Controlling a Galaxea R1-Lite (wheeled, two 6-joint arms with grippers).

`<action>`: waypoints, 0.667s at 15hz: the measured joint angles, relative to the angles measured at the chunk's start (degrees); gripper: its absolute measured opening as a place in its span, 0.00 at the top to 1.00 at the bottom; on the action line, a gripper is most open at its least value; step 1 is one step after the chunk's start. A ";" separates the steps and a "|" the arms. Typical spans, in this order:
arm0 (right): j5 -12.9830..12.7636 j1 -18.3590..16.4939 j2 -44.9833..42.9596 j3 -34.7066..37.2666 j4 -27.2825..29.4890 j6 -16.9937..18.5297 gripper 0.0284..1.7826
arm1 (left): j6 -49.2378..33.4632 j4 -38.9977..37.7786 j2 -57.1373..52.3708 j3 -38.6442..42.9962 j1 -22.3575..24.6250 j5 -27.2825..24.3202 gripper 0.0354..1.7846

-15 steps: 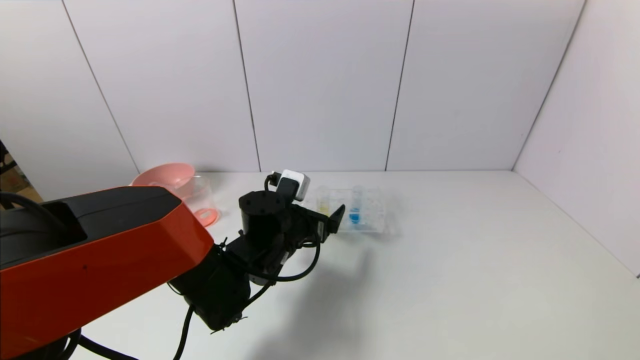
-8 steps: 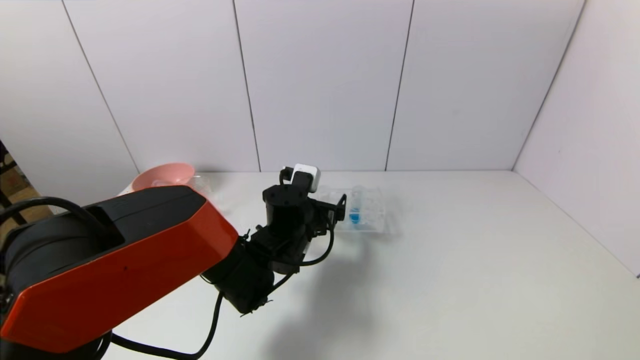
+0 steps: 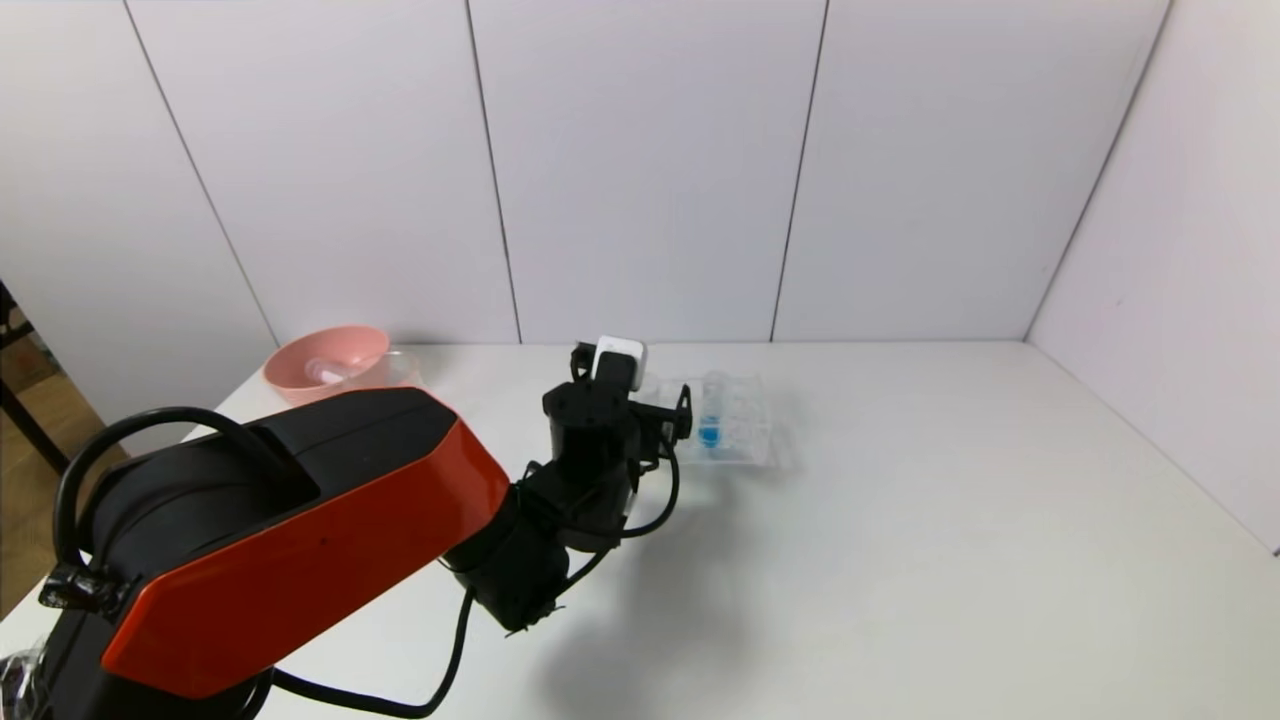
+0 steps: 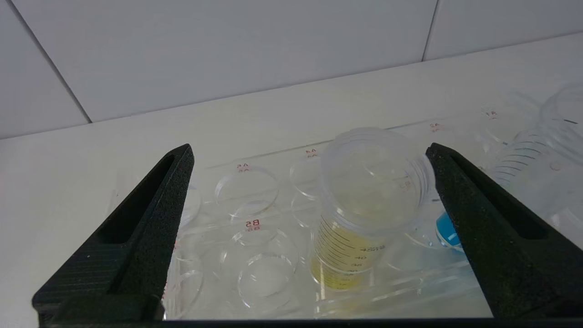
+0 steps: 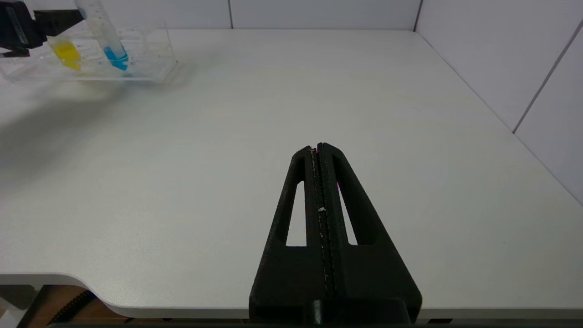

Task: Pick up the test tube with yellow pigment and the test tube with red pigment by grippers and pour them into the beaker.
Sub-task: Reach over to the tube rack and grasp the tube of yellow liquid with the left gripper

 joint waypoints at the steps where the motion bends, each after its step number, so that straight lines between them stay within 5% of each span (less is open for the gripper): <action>1: -0.02 0.00 0.00 0.00 -0.02 -0.02 0.95 | 0.05 0.09 0.07 0.00 0.02 0.22 0.01; 7: -0.02 0.00 0.00 0.00 0.00 0.00 0.95 | 0.51 -0.22 0.10 0.20 0.04 0.38 0.02; 10: -0.02 0.00 0.00 0.00 0.00 0.00 0.95 | 0.52 -0.23 0.00 0.32 0.04 0.33 0.15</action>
